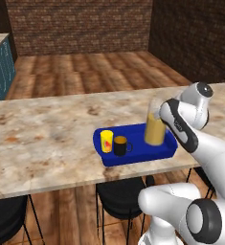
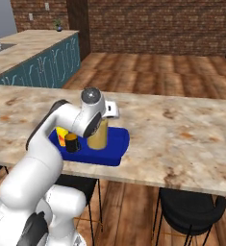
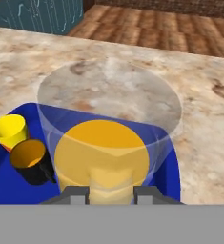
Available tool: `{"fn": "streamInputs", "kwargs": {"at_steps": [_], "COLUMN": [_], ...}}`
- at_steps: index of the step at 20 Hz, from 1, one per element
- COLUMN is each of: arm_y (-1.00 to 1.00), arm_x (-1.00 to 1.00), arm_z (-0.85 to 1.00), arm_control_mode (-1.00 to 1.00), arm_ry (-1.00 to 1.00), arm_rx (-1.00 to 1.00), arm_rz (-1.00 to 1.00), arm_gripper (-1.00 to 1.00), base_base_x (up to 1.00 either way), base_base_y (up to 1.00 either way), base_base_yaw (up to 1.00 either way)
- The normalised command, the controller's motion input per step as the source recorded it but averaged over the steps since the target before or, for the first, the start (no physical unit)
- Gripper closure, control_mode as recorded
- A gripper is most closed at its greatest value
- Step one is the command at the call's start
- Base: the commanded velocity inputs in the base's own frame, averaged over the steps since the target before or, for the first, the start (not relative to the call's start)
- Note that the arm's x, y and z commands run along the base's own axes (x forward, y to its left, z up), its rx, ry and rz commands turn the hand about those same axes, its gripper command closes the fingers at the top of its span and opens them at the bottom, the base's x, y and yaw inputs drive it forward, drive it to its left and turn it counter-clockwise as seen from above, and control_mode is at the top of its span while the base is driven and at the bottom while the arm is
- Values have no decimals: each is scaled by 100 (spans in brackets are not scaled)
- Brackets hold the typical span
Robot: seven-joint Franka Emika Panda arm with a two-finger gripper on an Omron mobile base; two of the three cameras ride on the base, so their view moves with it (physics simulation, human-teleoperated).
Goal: There is a tray on the dining counter. Grab the cup, mug, and pitcher and place them on the tray. The pitcher may be placed next to the tray if it cannot fit the tray.
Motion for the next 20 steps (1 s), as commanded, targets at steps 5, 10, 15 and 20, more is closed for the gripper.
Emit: {"fn": "streamInputs", "kwargs": {"at_steps": [5, 10, 15, 20], "arm_y": [0, 0, 0, 0], "arm_x": [2, 13, 31, 27], "arm_z": [-31, -30, -17, 0], "arm_control_mode": [-100, -100, -100, -100], "arm_ry": [0, 0, 0, 0], "arm_rx": [0, -1, 0, 0], "arm_rz": [0, 0, 0, 0], "arm_gripper": [100, 100, 100, 100], "base_base_x": [0, 0, 0, 0], "base_base_y": [0, 0, 0, 0], "base_base_yaw": [0, 0, 0, 0]}}
